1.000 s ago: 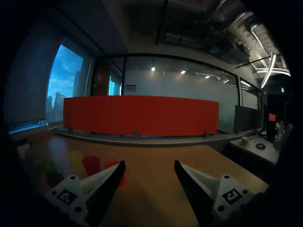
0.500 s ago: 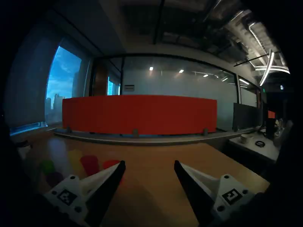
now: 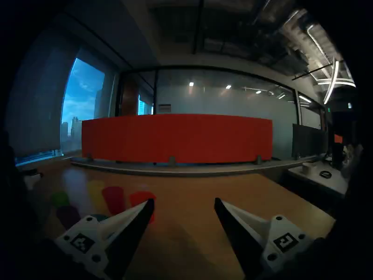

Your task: Pour water

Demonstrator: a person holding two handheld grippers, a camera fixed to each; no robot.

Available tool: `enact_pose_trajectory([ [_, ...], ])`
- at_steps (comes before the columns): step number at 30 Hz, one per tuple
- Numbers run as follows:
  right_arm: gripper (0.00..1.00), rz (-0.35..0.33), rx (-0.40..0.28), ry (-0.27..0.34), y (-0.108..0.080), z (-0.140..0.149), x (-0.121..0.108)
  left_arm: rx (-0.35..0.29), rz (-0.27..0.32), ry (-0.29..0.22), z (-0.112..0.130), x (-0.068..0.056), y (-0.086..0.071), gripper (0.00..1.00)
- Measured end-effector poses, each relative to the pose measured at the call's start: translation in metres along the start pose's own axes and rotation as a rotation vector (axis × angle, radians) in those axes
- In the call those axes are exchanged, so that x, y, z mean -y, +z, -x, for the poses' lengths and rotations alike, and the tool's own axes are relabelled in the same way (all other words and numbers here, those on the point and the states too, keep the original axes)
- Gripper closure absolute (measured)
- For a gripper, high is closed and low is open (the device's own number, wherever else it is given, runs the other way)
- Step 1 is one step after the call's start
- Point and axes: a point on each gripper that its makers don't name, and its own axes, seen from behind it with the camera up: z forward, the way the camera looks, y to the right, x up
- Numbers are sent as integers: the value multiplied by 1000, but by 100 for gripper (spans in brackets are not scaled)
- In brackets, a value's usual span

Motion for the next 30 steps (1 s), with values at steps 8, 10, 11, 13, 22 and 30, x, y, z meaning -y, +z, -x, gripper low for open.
enact_pose_trajectory([
  [8, 0, -5, -49, 39, 6, 10, -9, 0, 0, 0, 0, 0, 0, 1],
  [10, 0, -4, -61, 53, 7, 10, -11, 0, 0, 1, 0, 0, 0, 1],
  [11, 0, -3, -67, 62, 7, 10, -13, 0, 0, 1, 0, 0, 0, 1],
  [13, 0, -2, -75, 71, 8, 10, -15, 0, 0, 1, 0, 0, 0, 1],
  [22, 0, -3, -101, 47, 9, 6, -19, 0, 0, 0, 0, 0, 0, 1],
  [30, 0, -3, -108, 20, 12, 6, -20, 0, -1, 0, 1, 0, 0, 1],
])
